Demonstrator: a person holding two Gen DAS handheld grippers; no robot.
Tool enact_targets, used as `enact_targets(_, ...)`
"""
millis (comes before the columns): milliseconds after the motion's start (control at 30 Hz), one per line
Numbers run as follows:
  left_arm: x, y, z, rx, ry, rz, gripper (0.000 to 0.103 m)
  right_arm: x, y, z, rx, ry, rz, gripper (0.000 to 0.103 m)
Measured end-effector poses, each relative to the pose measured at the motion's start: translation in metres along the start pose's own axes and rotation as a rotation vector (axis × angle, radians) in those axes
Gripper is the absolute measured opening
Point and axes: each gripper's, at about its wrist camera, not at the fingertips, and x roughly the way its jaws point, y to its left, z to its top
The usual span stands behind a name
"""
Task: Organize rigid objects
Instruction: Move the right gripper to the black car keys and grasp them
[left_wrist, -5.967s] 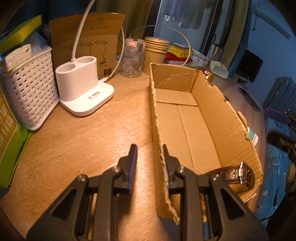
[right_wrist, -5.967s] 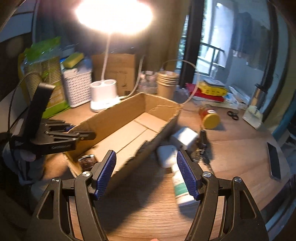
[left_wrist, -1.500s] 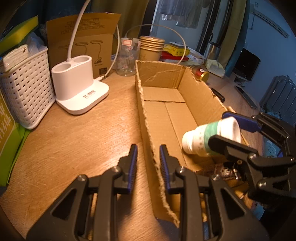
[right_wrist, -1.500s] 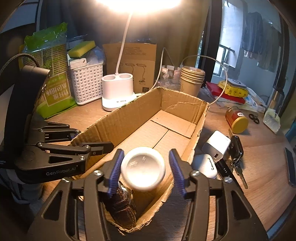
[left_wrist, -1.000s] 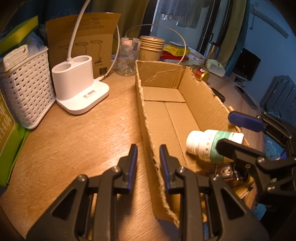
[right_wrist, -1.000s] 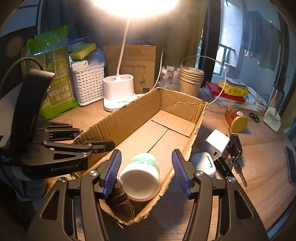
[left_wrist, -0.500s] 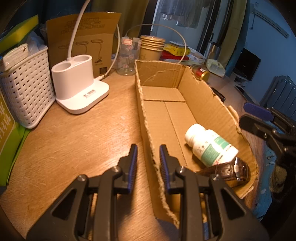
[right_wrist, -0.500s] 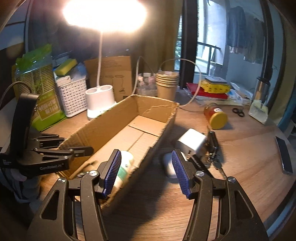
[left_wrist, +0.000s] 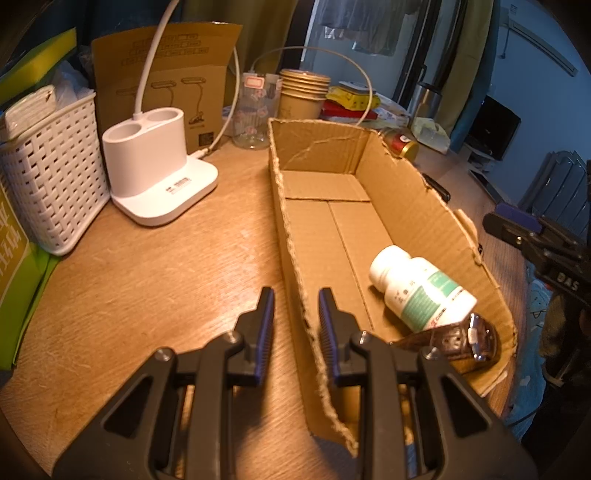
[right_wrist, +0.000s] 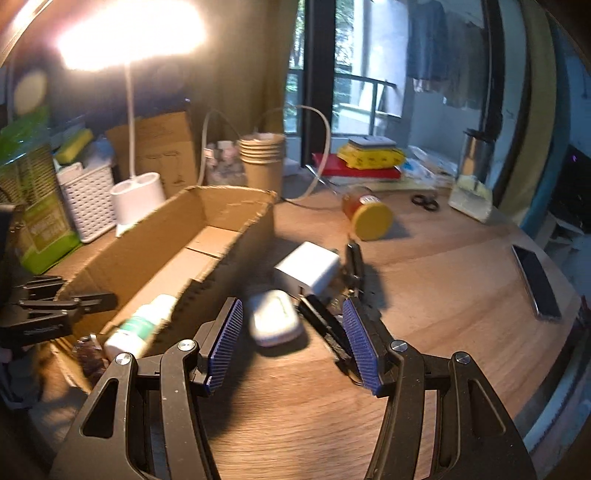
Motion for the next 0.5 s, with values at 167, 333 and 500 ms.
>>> enact_targets(167, 0.001, 0.0, 0.0, 0.0, 0.002, 0.0, 0.026, 0.011, -0.011, -0.007, 0.015, 0.024, -0.034, 0.06)
enact_targets(333, 0.001, 0.0, 0.0, 0.0, 0.001, 0.0, 0.026, 0.026, -0.02, -0.014, 0.037, 0.061, -0.083, 0.06)
enact_targets(500, 0.001, 0.0, 0.0, 0.0, 0.002, -0.001, 0.026, 0.036, -0.031, -0.016, 0.089, 0.084, -0.085, 0.06)
